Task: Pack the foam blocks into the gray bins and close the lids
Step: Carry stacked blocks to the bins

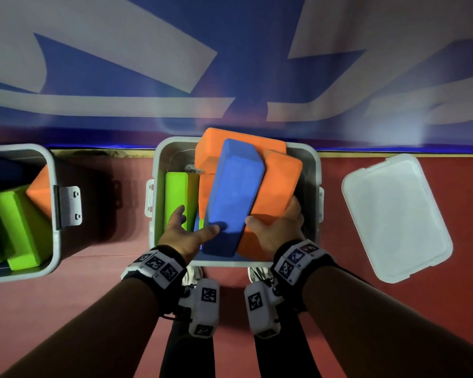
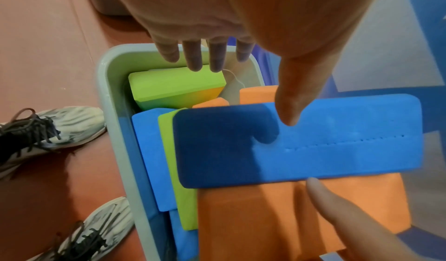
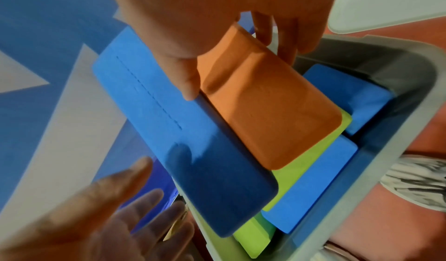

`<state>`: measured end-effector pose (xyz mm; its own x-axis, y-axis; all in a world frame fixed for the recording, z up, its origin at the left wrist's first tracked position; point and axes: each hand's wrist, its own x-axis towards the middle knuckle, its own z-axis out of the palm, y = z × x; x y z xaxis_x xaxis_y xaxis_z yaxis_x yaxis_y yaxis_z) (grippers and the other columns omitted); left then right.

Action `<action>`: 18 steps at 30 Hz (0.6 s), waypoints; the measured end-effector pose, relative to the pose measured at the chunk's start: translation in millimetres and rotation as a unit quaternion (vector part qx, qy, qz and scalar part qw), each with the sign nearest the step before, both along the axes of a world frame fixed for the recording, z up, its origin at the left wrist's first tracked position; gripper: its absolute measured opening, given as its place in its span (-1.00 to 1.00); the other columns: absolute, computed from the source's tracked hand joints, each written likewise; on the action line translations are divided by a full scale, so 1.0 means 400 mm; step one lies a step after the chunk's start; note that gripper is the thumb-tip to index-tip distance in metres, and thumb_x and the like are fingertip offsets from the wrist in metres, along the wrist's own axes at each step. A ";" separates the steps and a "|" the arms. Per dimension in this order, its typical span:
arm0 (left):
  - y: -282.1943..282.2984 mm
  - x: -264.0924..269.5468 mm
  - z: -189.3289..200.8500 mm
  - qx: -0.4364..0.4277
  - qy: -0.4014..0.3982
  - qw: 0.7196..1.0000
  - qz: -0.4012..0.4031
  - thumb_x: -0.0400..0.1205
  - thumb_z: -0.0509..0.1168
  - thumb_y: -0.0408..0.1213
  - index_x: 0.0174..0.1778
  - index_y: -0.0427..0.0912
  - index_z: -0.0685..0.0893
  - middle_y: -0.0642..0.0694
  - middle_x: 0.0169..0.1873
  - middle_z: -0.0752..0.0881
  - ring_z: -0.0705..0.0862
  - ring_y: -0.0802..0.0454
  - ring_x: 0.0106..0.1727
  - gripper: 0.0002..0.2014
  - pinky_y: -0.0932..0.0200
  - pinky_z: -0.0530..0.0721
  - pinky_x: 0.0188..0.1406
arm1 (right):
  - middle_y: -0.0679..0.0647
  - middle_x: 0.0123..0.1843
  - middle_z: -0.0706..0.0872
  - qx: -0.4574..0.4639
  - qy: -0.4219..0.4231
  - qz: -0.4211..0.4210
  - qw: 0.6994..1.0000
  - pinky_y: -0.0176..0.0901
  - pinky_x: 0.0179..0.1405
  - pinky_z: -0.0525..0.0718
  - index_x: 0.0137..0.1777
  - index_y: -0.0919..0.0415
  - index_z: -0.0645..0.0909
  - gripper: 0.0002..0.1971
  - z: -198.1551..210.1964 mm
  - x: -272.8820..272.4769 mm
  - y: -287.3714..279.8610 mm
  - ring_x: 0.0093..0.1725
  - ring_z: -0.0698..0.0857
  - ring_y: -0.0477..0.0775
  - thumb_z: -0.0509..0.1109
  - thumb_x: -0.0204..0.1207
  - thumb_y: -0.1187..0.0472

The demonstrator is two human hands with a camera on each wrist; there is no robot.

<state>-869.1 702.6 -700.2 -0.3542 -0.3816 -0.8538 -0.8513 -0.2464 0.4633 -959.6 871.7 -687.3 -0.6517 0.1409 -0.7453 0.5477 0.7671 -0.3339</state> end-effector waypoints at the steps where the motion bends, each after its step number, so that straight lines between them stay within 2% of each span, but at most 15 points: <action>1: 0.003 0.004 0.006 0.003 0.003 1.000 -0.004 0.39 0.61 -0.18 0.68 0.06 0.17 -0.06 0.61 0.33 0.40 -0.09 0.54 0.00 0.07 0.47 0.24 | 0.15 0.62 0.18 -0.002 0.000 -0.009 1.000 0.10 0.34 0.46 0.70 -0.01 -0.11 0.12 0.008 -0.002 0.006 0.46 0.46 0.30 0.59 0.32 -0.11; 4: 0.017 0.006 0.027 0.019 0.022 0.999 -0.018 0.46 0.56 -0.26 0.63 0.06 0.32 -0.05 0.55 0.42 0.41 -0.08 0.54 -0.16 0.11 0.43 0.30 | 0.16 0.63 0.20 0.000 0.013 -0.043 0.999 0.06 0.38 0.42 0.71 0.02 -0.10 0.10 0.028 -0.013 0.025 0.49 0.45 0.28 0.58 0.34 -0.09; 6: 0.029 -0.003 0.037 0.027 0.034 0.998 -0.034 0.51 0.52 -0.27 0.50 0.03 0.52 -0.05 0.45 0.53 0.49 -0.02 0.48 -0.39 0.16 0.43 0.29 | 0.17 0.64 0.22 0.003 0.020 -0.064 0.998 0.05 0.42 0.38 0.71 0.02 -0.09 0.07 0.030 -0.027 0.035 0.51 0.42 0.27 0.56 0.37 -0.10; 8: 0.051 -0.016 0.040 0.041 0.039 0.997 -0.044 0.52 0.51 -0.24 0.35 0.05 0.64 -0.03 0.34 0.61 0.58 0.01 0.36 -0.54 0.09 0.52 0.30 | 0.19 0.61 0.29 0.004 0.025 -0.085 0.996 0.07 0.43 0.39 0.70 0.02 -0.06 0.03 0.019 -0.042 0.051 0.49 0.45 0.29 0.52 0.40 -0.11; 11: 0.102 -0.029 0.032 0.063 0.046 0.995 -0.066 0.55 0.47 -0.26 0.34 0.01 0.64 -0.01 0.24 0.69 0.65 0.01 0.24 -0.58 0.02 0.57 0.29 | 0.24 0.61 0.30 0.037 0.028 -0.097 0.994 0.17 0.50 0.36 0.71 0.03 -0.06 -0.02 -0.023 -0.060 0.081 0.51 0.43 0.34 0.47 0.42 -0.10; 14: 0.159 -0.033 0.012 0.082 0.049 0.993 -0.075 0.56 0.45 -0.29 0.31 0.06 0.63 -0.03 0.23 0.69 0.68 -0.06 0.24 -0.60 0.02 0.57 0.31 | 0.25 0.57 0.37 0.079 0.034 -0.110 0.990 0.09 0.48 0.39 0.68 0.10 0.09 -0.16 -0.086 -0.080 0.127 0.45 0.49 0.28 0.41 0.45 0.00; 15: 0.176 -0.036 0.007 0.089 0.054 0.992 -0.075 0.57 0.44 -0.31 0.32 0.05 0.62 -0.07 0.23 0.68 0.69 -0.08 0.20 -0.60 0.10 0.60 0.21 | 0.26 0.56 0.39 0.093 0.032 -0.109 0.989 0.06 0.48 0.40 0.66 0.13 0.14 -0.22 -0.104 -0.088 0.144 0.46 0.48 0.27 0.37 0.48 0.04; 17: 0.215 -0.047 0.005 0.111 0.060 0.989 -0.077 0.61 0.39 -0.37 0.40 -0.02 0.58 -0.14 0.13 0.68 0.70 -0.08 -0.01 -0.57 0.36 0.63 -0.20 | 0.27 0.55 0.42 0.095 0.009 -0.111 0.989 0.03 0.41 0.45 0.64 0.20 0.21 -0.34 -0.136 -0.104 0.182 0.47 0.48 0.26 0.31 0.57 0.10; 18: 0.234 -0.054 0.008 0.126 0.062 0.987 -0.078 0.62 0.37 -0.40 0.44 -0.05 0.55 -0.17 0.03 0.67 0.69 -0.05 -0.15 -0.55 0.42 0.59 -0.40 | 0.26 0.52 0.46 0.083 -0.008 -0.103 0.991 -0.02 0.30 0.50 0.61 0.23 0.26 -0.41 -0.150 -0.112 0.204 0.45 0.51 0.26 0.30 0.60 0.14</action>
<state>-890.6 796.3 -697.1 -0.4987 -0.0962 -0.8614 -0.8289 -0.2378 0.5064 -1004.3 953.3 -747.3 -0.5849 0.3920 -0.7101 0.7030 0.6817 -0.2027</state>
